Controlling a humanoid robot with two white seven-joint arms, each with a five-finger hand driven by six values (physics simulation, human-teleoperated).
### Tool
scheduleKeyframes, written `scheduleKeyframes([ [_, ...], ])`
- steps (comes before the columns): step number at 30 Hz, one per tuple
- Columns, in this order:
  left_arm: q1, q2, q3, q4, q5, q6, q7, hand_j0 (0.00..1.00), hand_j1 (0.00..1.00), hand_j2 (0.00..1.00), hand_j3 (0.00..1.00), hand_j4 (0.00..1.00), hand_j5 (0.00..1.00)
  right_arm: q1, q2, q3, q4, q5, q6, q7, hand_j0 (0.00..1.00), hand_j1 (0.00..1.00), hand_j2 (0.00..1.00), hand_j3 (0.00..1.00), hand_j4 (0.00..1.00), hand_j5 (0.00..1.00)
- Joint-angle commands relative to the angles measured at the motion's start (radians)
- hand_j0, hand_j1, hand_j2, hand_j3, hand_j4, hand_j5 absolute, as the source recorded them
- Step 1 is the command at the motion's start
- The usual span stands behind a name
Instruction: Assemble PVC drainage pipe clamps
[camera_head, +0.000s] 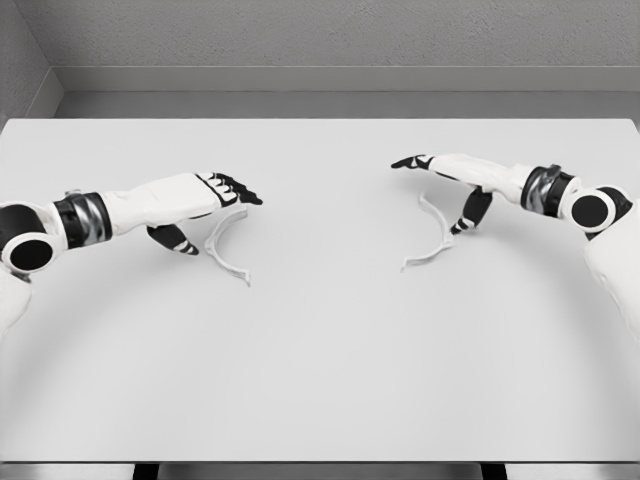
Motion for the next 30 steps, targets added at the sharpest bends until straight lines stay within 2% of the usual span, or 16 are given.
scheduleKeyframes([
  [1, -0.002, -0.007, 0.001, 0.012, -0.002, 0.003, 0.001, 1.00, 1.00, 1.00, 1.00, 1.00, 1.00, 0.000, 0.003, 0.003, -0.001, -0.032, 0.004, 0.014, 1.00, 1.00, 1.00, 1.00, 1.00, 1.00],
  [8, -0.002, -0.027, 0.013, 0.033, -0.033, 0.003, 0.001, 1.00, 1.00, 1.00, 1.00, 1.00, 1.00, -0.008, 0.008, 0.009, -0.003, -0.032, 0.004, 0.014, 1.00, 1.00, 1.00, 1.00, 1.00, 1.00],
  [20, -0.003, -0.045, 0.012, 0.044, -0.043, 0.003, 0.001, 1.00, 1.00, 1.00, 1.00, 1.00, 1.00, -0.021, 0.077, 0.011, -0.001, -0.003, 0.004, 0.021, 1.00, 1.00, 1.00, 1.00, 1.00, 1.00],
  [30, -0.005, -0.070, 0.010, 0.058, -0.066, 0.003, 0.001, 1.00, 1.00, 1.00, 1.00, 1.00, 1.00, -0.020, 0.106, 0.011, -0.003, -0.001, 0.004, 0.022, 1.00, 1.00, 1.00, 1.00, 1.00, 1.00],
])
